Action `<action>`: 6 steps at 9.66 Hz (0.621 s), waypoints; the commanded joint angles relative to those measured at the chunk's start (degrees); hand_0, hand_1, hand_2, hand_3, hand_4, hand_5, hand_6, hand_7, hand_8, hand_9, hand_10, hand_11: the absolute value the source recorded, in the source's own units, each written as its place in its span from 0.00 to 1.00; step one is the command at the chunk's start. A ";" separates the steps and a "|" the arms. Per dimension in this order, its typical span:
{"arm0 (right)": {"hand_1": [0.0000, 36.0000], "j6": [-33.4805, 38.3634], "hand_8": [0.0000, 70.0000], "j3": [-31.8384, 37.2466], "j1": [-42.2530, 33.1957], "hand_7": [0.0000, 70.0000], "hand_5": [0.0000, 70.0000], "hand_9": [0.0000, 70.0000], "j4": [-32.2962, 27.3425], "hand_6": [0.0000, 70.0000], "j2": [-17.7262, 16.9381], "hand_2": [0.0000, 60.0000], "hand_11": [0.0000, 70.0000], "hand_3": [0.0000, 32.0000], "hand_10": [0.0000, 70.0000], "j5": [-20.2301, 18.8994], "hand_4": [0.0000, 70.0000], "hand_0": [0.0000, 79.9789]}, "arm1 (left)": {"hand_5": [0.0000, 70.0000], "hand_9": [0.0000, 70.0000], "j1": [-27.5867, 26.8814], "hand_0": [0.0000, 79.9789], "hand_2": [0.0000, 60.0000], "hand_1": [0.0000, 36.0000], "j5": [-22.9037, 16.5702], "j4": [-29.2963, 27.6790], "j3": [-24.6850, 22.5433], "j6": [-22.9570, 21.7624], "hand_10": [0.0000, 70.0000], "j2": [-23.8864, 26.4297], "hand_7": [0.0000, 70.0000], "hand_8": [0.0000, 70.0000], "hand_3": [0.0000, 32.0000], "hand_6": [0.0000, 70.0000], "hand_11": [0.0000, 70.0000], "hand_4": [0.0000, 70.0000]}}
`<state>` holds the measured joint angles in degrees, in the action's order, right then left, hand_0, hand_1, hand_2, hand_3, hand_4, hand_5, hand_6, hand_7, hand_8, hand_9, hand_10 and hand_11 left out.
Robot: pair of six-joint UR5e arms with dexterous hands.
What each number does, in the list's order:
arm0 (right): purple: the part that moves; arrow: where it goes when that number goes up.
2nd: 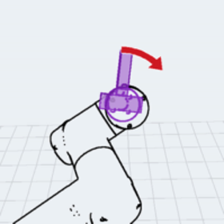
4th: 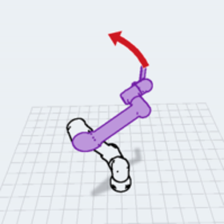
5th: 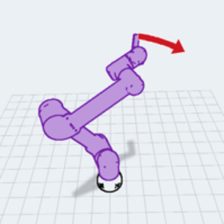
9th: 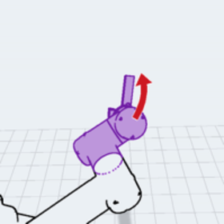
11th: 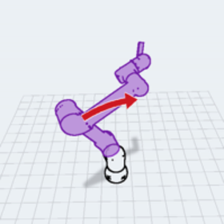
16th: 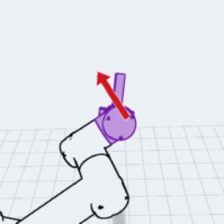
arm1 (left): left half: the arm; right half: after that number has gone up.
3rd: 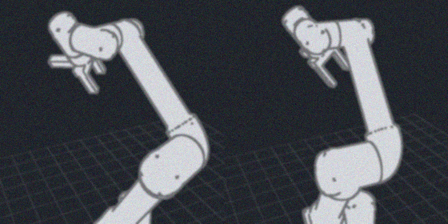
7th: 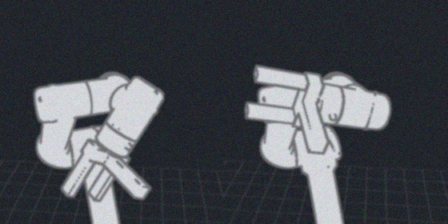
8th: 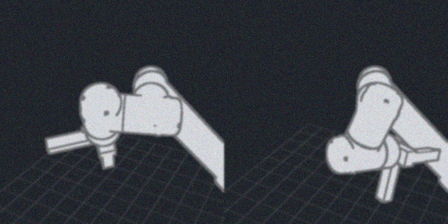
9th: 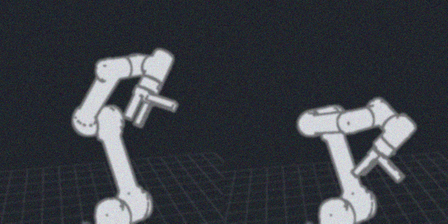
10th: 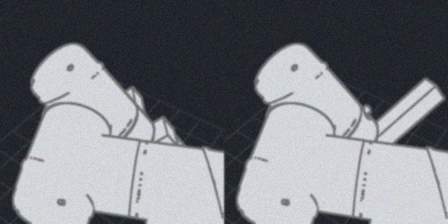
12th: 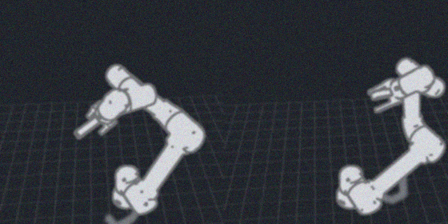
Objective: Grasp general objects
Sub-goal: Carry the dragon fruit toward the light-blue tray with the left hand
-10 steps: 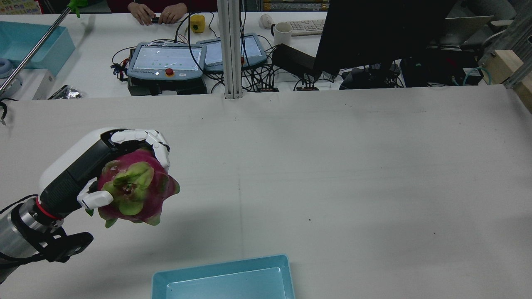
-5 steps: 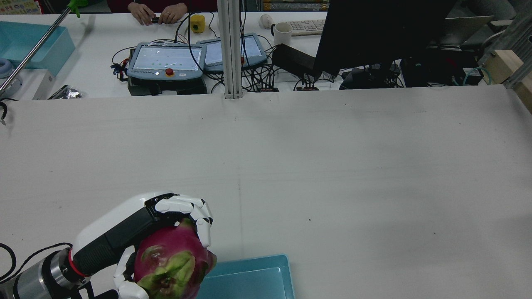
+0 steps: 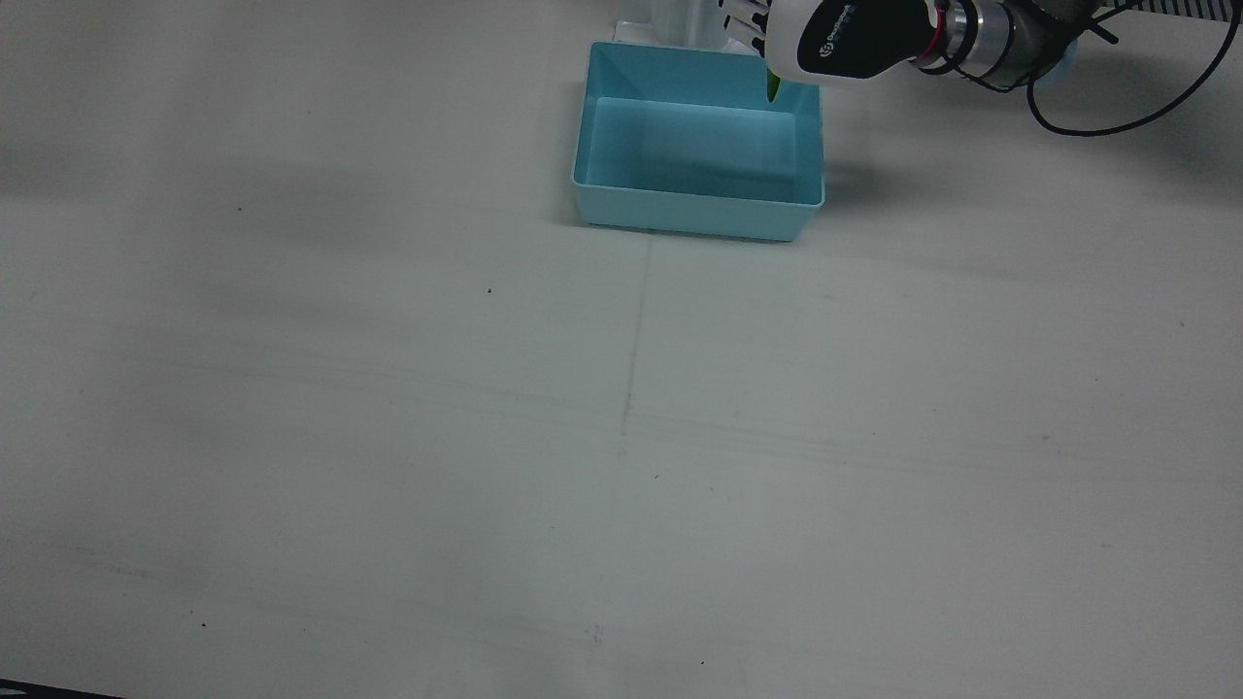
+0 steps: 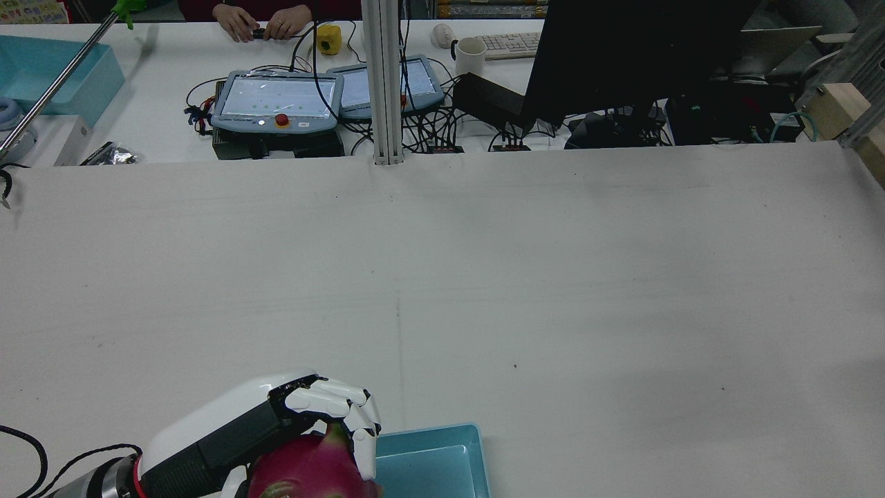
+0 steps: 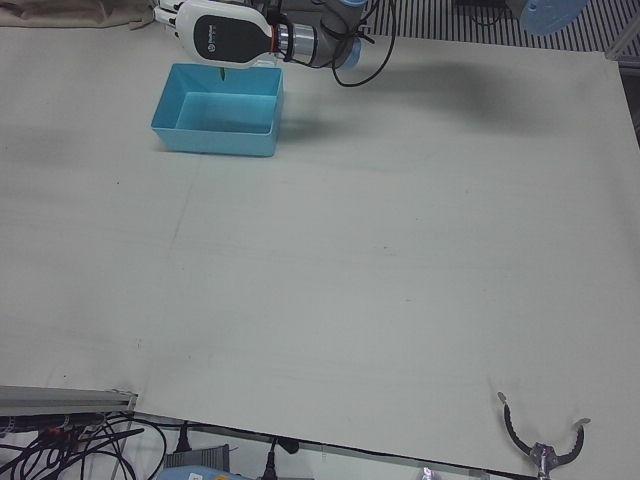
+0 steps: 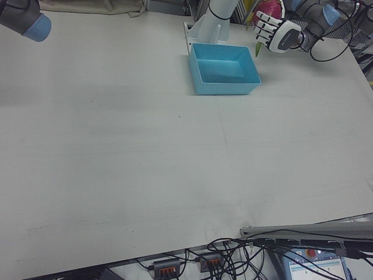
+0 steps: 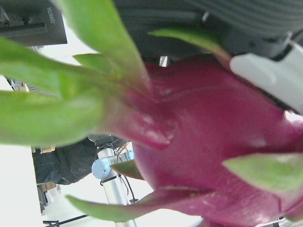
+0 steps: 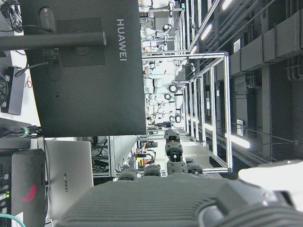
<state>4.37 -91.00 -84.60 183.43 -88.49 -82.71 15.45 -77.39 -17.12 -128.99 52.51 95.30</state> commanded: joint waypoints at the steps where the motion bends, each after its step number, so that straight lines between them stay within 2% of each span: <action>1: 0.00 -0.06 0.00 0.03 -0.04 0.00 0.00 0.00 0.00 0.00 -0.01 0.00 0.00 0.00 0.00 0.00 0.00 0.00 | 1.00 1.00 -2.52 0.74 0.60 0.10 1.79 3.65 -0.30 2.49 1.00 1.20 1.00 1.00 0.00 1.00 1.00 1.00; 3: 0.00 -0.06 0.00 -0.06 -0.04 0.00 0.00 0.00 0.00 0.00 0.08 0.00 0.00 0.00 0.00 0.00 0.00 0.00 | 1.00 1.00 -3.23 0.71 0.61 0.07 2.42 7.09 1.10 4.43 1.00 8.47 1.00 1.00 0.00 1.00 1.00 1.00; 6: 0.00 -0.15 0.00 -0.06 -0.04 0.00 0.00 0.00 0.00 0.00 0.16 0.00 0.00 0.00 0.00 0.00 0.00 0.00 | 1.00 1.00 -4.54 0.71 0.61 0.08 2.60 9.11 1.11 5.93 1.00 11.91 1.00 1.00 0.00 1.00 1.00 1.00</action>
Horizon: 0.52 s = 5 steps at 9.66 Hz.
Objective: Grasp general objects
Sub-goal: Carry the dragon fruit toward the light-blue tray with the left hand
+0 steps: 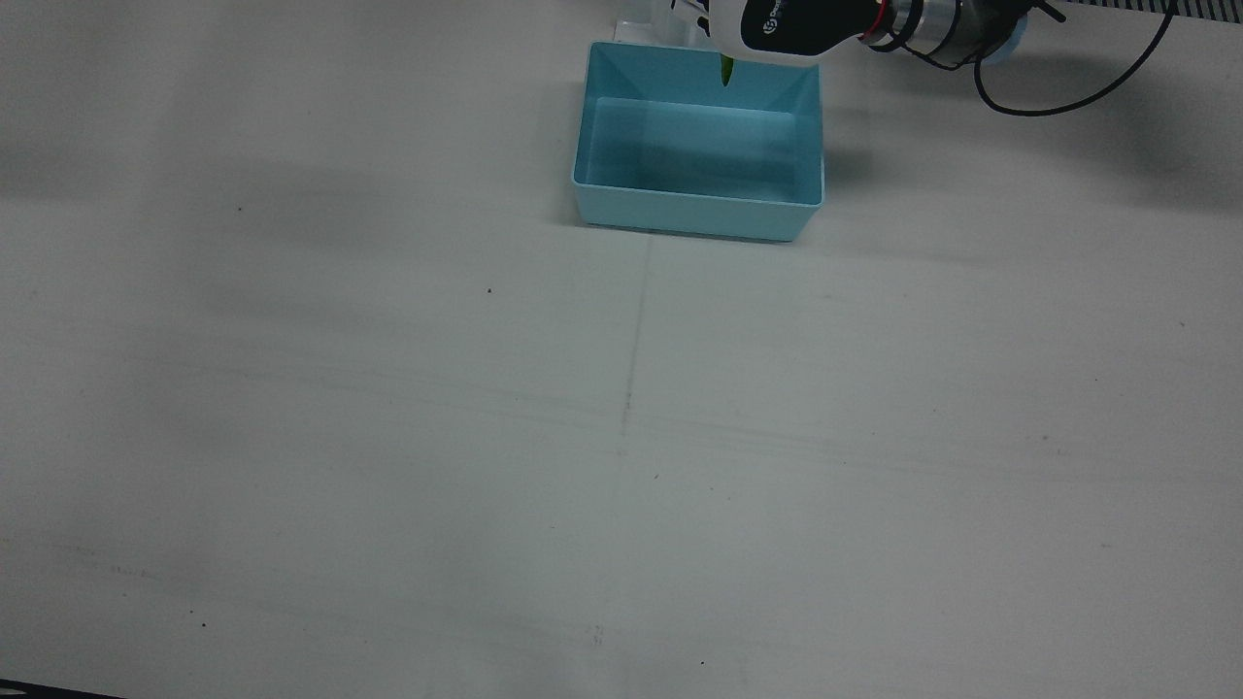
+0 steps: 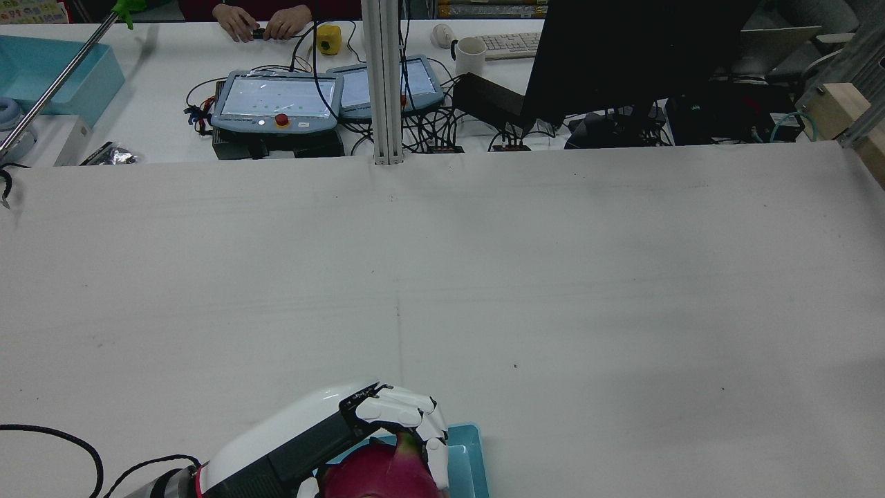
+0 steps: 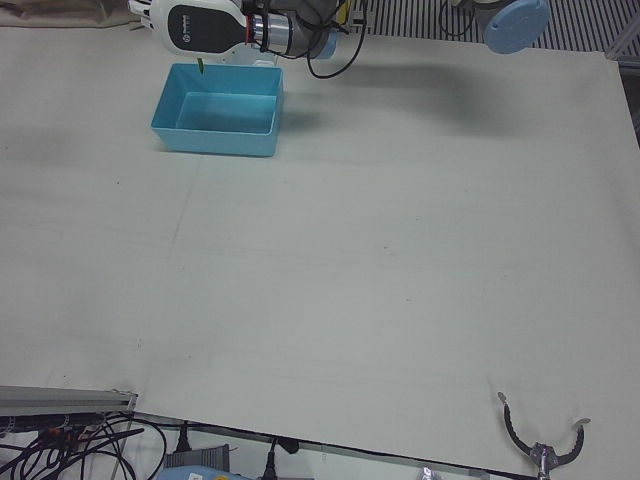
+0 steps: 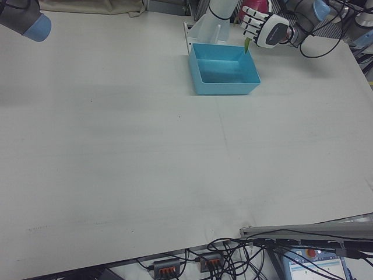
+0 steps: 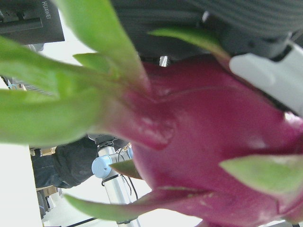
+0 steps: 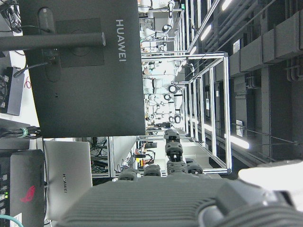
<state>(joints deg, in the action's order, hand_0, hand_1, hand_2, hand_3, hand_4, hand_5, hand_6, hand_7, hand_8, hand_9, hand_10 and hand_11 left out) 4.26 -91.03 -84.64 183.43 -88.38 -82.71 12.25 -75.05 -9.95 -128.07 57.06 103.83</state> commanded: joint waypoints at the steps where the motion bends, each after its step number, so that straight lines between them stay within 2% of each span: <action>1: 0.00 -0.04 0.00 -0.02 0.00 0.00 0.00 0.00 0.00 0.00 -0.04 0.00 0.00 0.00 0.00 0.00 0.00 0.00 | 1.00 1.00 -1.44 0.71 0.62 0.07 0.26 2.65 0.18 1.48 1.00 4.35 1.00 1.00 0.00 1.00 1.00 1.00; 2: 0.00 -0.04 0.00 -0.02 0.00 0.00 0.00 0.00 0.00 0.00 -0.04 0.00 0.00 0.00 0.00 0.00 0.00 0.00 | 1.00 1.00 -1.53 0.71 0.61 0.06 0.35 2.92 0.18 1.91 1.00 5.06 1.00 1.00 0.00 1.00 1.00 1.00; 3: 0.00 -0.04 0.00 -0.02 0.00 0.00 0.00 0.00 0.00 0.00 -0.04 0.00 0.00 0.00 0.00 0.00 0.00 0.00 | 1.00 1.00 -1.62 0.70 0.54 0.03 0.35 3.36 0.18 2.09 1.00 5.76 1.00 1.00 0.00 1.00 1.00 1.00; 4: 0.00 -0.04 0.00 -0.02 0.00 0.00 0.00 0.00 0.00 0.00 -0.04 0.00 0.00 0.00 0.00 0.00 0.00 0.00 | 1.00 1.00 -1.53 0.66 0.20 0.00 0.26 3.36 0.18 2.09 1.00 5.94 1.00 1.00 0.00 1.00 1.00 1.00; 5: 0.00 -0.04 0.00 -0.02 0.00 0.00 0.00 0.00 0.00 0.00 0.05 0.00 0.00 0.00 0.00 0.00 0.00 0.00 | 1.00 1.00 -1.53 0.62 0.00 0.00 0.09 3.36 0.18 2.09 1.00 6.12 1.00 1.00 0.00 1.00 1.00 1.00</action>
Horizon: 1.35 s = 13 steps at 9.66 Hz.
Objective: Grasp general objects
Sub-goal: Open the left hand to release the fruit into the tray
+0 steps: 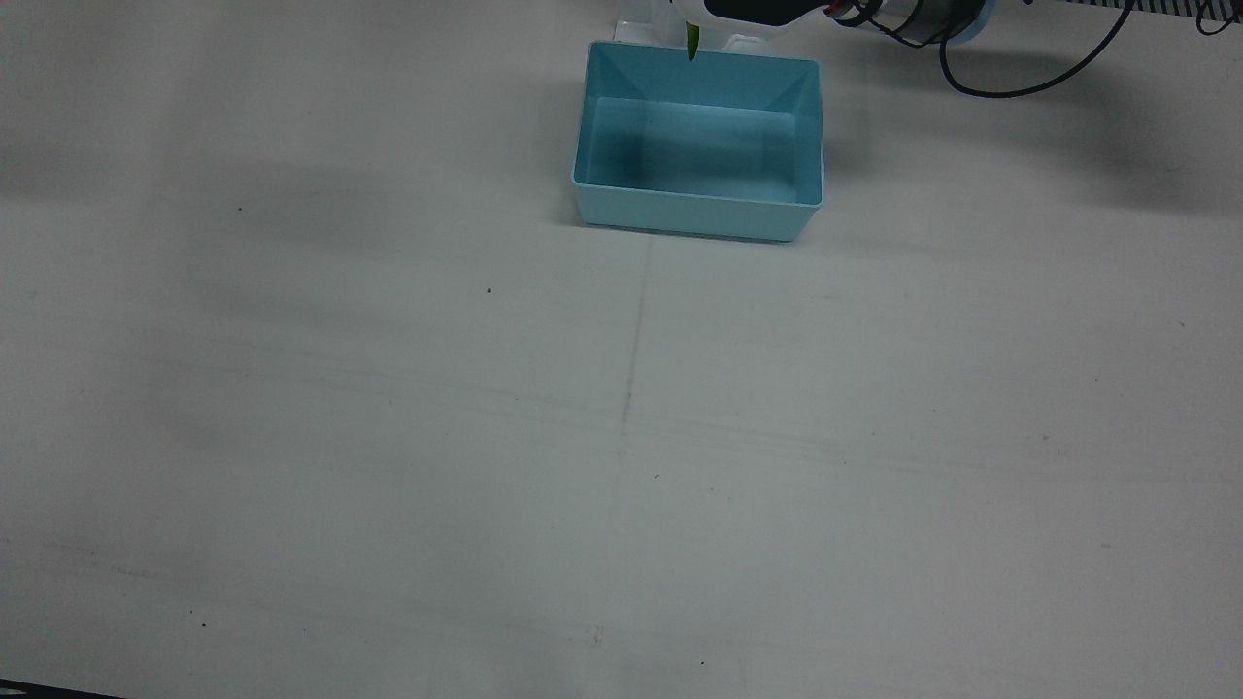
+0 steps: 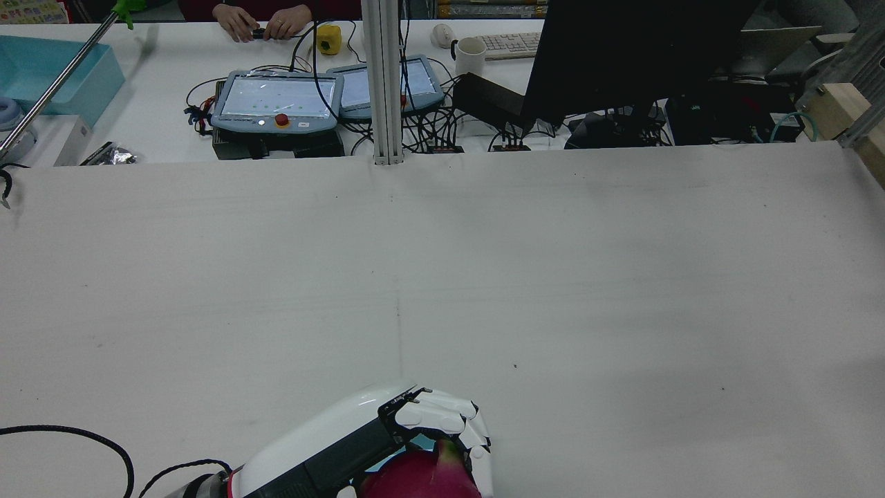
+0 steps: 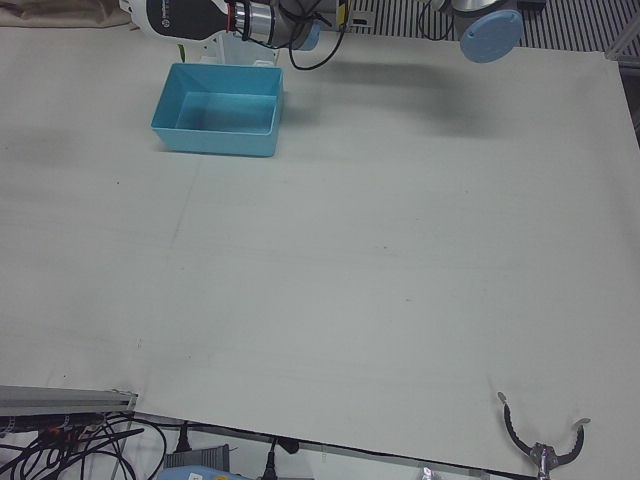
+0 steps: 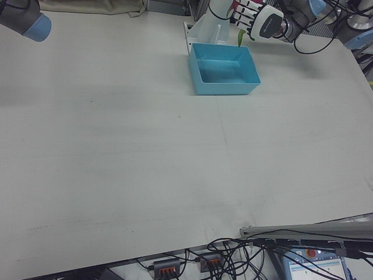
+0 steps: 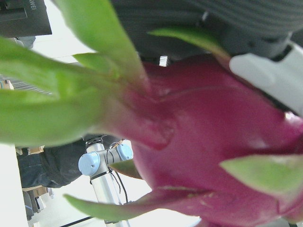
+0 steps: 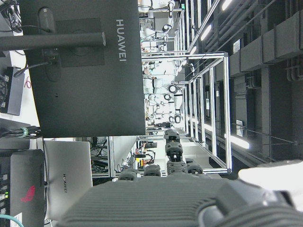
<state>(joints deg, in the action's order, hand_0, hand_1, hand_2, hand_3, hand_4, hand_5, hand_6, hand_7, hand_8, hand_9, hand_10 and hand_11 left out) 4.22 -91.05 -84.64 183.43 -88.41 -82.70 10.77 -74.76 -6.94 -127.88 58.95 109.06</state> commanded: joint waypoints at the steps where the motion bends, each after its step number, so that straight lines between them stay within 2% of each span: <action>1: 0.00 0.00 0.00 0.00 -0.09 0.00 0.00 0.00 0.00 0.00 0.08 0.00 0.00 0.00 0.00 0.00 0.00 0.00 | 0.61 0.36 -0.13 0.63 0.00 0.02 -0.39 0.34 0.00 0.20 0.73 0.89 0.55 0.49 0.00 0.64 1.00 0.88; 2: 0.00 0.00 0.00 0.00 -0.09 0.00 0.00 0.00 0.00 0.00 0.08 0.00 0.00 0.00 0.00 0.00 0.00 0.00 | 0.11 0.09 -0.13 0.65 0.00 0.15 -0.48 0.43 0.00 0.20 0.43 0.89 0.33 0.27 0.00 0.34 0.62 0.35; 3: 0.00 0.00 0.00 -0.09 -0.09 0.00 0.00 0.00 0.00 0.00 0.08 0.00 0.00 0.00 0.00 0.00 0.00 0.00 | 0.01 0.03 -0.13 0.65 0.00 0.19 -0.56 0.43 0.00 0.20 0.30 0.89 0.24 0.20 0.00 0.22 0.45 0.18; 4: 0.00 -0.09 0.00 -0.09 -0.09 0.00 0.00 0.00 0.00 0.00 0.08 0.00 0.00 0.00 0.00 0.00 0.00 0.00 | 0.00 0.02 -0.05 0.65 0.00 0.20 -0.56 0.43 0.00 0.20 0.26 0.89 0.22 0.18 0.00 0.20 0.39 0.15; 6: 0.00 0.00 0.00 -0.09 -0.18 0.00 0.00 0.00 0.00 0.00 -0.01 0.00 0.00 0.00 0.00 0.00 0.00 0.00 | 0.00 0.02 0.22 0.66 0.00 0.23 -0.56 0.43 0.00 0.03 0.23 1.15 0.22 0.15 0.00 0.17 0.35 0.12; 10: 0.00 0.00 0.00 0.00 -0.18 0.00 0.00 0.00 0.00 0.00 -0.01 0.00 0.00 0.00 0.00 0.00 0.00 0.00 | 0.03 0.03 0.39 0.66 0.00 0.24 -0.56 0.34 0.00 -0.15 0.22 1.16 0.25 0.16 0.00 0.19 0.34 0.13; 11: 0.00 0.00 0.00 0.00 -0.18 0.00 0.00 0.00 0.00 0.00 -0.01 0.00 0.00 0.00 0.00 0.00 0.00 0.00 | 0.08 0.03 0.65 0.66 0.00 0.23 -0.56 0.43 0.00 -0.24 0.24 1.16 0.27 0.17 0.00 0.20 0.36 0.16; 12: 0.00 0.00 0.00 0.00 -0.18 0.00 0.00 0.00 0.00 0.00 -0.01 0.00 0.00 0.00 0.00 0.00 0.00 0.00 | 0.34 0.20 2.22 0.65 0.00 0.16 -0.39 0.43 -0.08 -0.41 0.35 0.90 0.53 0.33 0.00 0.44 0.51 0.50; 13: 0.00 0.00 0.00 0.00 -0.09 0.00 0.00 0.00 0.00 0.00 0.08 0.00 0.00 0.00 0.00 0.00 0.00 0.00 | 0.58 0.53 6.94 0.62 0.00 0.02 -0.21 0.69 -0.08 -2.15 0.56 0.37 0.79 0.60 0.00 0.79 0.78 0.80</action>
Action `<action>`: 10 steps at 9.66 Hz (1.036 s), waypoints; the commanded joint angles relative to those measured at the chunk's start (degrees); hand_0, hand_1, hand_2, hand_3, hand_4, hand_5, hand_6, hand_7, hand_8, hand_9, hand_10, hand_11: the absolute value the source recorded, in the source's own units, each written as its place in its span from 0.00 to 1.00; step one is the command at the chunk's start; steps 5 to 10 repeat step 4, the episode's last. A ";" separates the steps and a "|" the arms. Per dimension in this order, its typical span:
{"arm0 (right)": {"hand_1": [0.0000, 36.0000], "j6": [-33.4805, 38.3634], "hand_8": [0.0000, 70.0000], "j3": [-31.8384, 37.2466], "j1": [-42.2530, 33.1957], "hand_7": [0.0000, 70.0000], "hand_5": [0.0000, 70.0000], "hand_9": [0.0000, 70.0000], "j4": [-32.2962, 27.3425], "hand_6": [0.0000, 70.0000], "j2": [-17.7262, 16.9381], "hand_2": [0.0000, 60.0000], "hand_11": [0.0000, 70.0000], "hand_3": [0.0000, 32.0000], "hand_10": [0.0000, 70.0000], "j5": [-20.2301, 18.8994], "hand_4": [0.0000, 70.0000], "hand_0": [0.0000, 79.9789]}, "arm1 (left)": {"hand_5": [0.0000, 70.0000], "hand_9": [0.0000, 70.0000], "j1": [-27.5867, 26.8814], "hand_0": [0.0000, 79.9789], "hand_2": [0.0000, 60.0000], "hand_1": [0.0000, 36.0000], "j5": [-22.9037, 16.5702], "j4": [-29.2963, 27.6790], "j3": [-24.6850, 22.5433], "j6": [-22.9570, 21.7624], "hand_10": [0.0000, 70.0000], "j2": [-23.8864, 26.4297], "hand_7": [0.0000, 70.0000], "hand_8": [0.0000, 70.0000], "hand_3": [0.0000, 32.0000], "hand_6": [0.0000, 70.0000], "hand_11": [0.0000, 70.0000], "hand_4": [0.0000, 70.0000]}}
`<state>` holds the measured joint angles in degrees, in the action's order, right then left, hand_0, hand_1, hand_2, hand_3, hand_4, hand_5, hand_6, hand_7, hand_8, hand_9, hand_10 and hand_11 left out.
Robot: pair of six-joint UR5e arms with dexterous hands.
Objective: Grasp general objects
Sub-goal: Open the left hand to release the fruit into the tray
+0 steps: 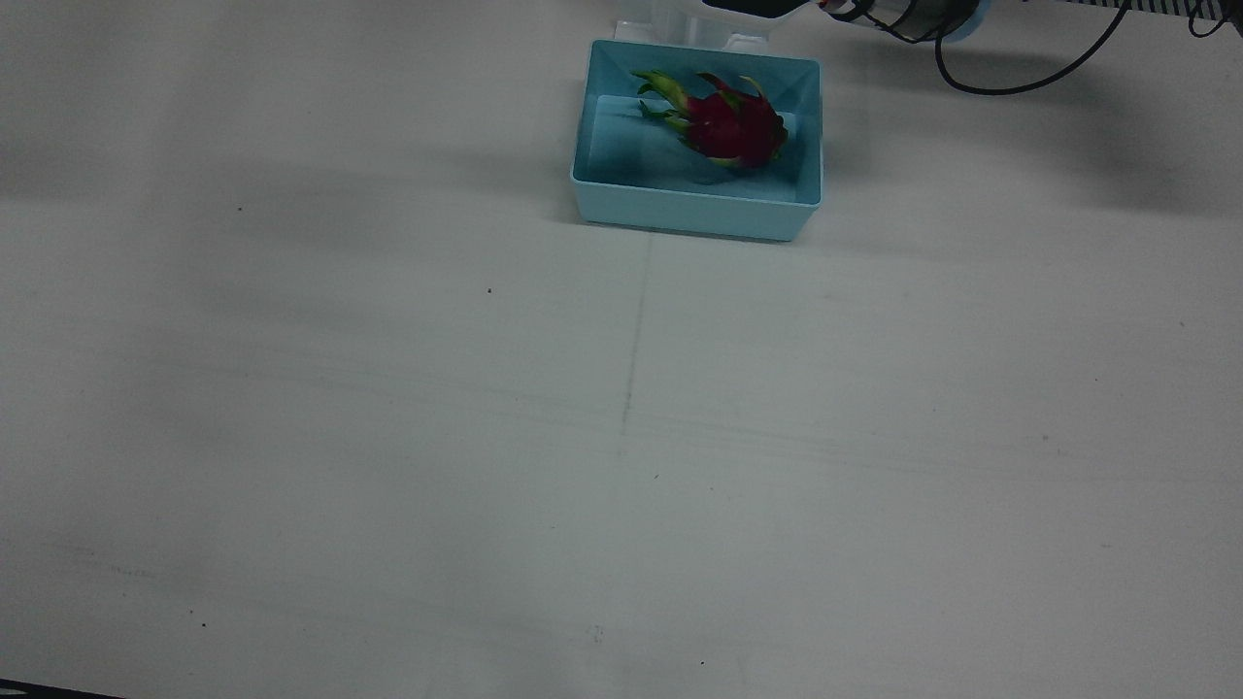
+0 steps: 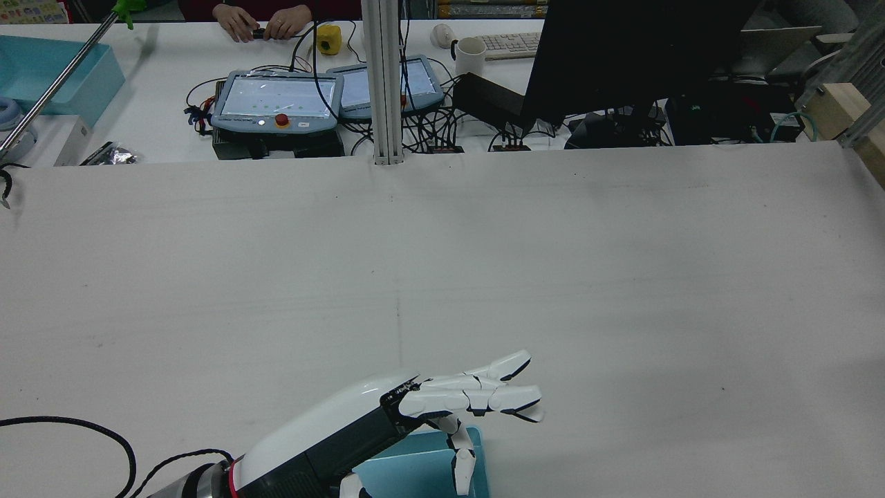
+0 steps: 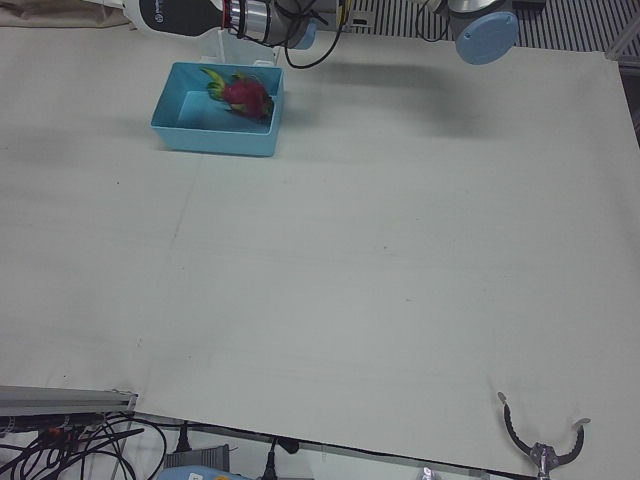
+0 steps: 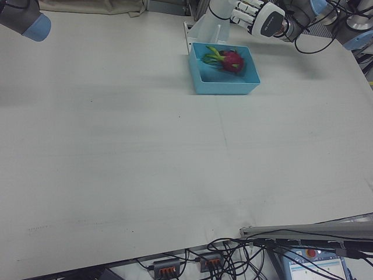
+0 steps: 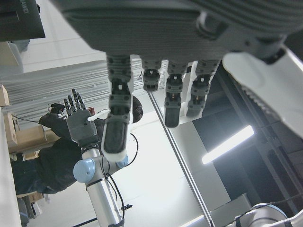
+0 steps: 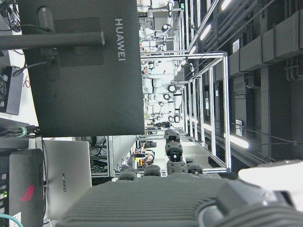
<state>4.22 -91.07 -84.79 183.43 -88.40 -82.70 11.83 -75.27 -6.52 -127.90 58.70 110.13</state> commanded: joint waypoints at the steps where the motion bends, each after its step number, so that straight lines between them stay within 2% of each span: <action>1: 0.00 0.00 0.00 0.02 -0.02 0.00 0.00 0.00 0.00 0.00 0.07 0.00 0.00 0.00 0.00 0.00 0.00 0.00 | 0.79 0.71 10.45 0.59 0.00 0.00 0.65 0.54 0.02 -4.80 0.68 -3.67 1.00 0.71 0.00 0.98 0.95 0.76; 2: 0.00 0.00 0.00 0.02 0.07 0.00 0.00 0.00 0.00 0.00 0.07 0.00 0.00 0.00 0.00 0.00 0.00 0.00 | 1.00 0.88 14.41 0.57 0.00 0.00 1.35 0.89 0.02 -5.70 0.81 -5.79 1.00 0.80 0.00 1.00 1.00 0.83; 3: 0.00 0.00 0.00 0.02 -0.02 0.00 0.00 0.00 0.00 0.00 0.07 0.00 0.00 0.00 0.00 0.00 0.00 0.00 | 1.00 0.96 17.49 0.57 0.00 0.00 2.92 2.55 0.10 -7.19 0.87 -7.55 1.00 0.84 0.00 1.00 1.00 0.90; 4: 0.00 0.00 0.00 0.02 -0.02 0.00 0.00 0.00 0.00 0.00 0.07 0.00 0.00 0.00 0.00 0.00 0.00 0.00 | 1.00 0.94 20.66 0.56 0.00 0.00 4.24 3.09 0.19 -9.29 0.84 -10.26 1.00 0.84 0.00 1.00 1.00 0.96; 10: 0.00 0.00 0.00 0.02 -0.02 0.00 0.00 0.00 0.00 0.00 0.07 0.00 0.00 0.00 0.00 0.00 0.00 0.00 | 1.00 0.94 20.66 0.56 0.00 0.00 4.24 3.09 0.19 -9.29 0.84 -10.26 1.00 0.84 0.00 1.00 1.00 0.96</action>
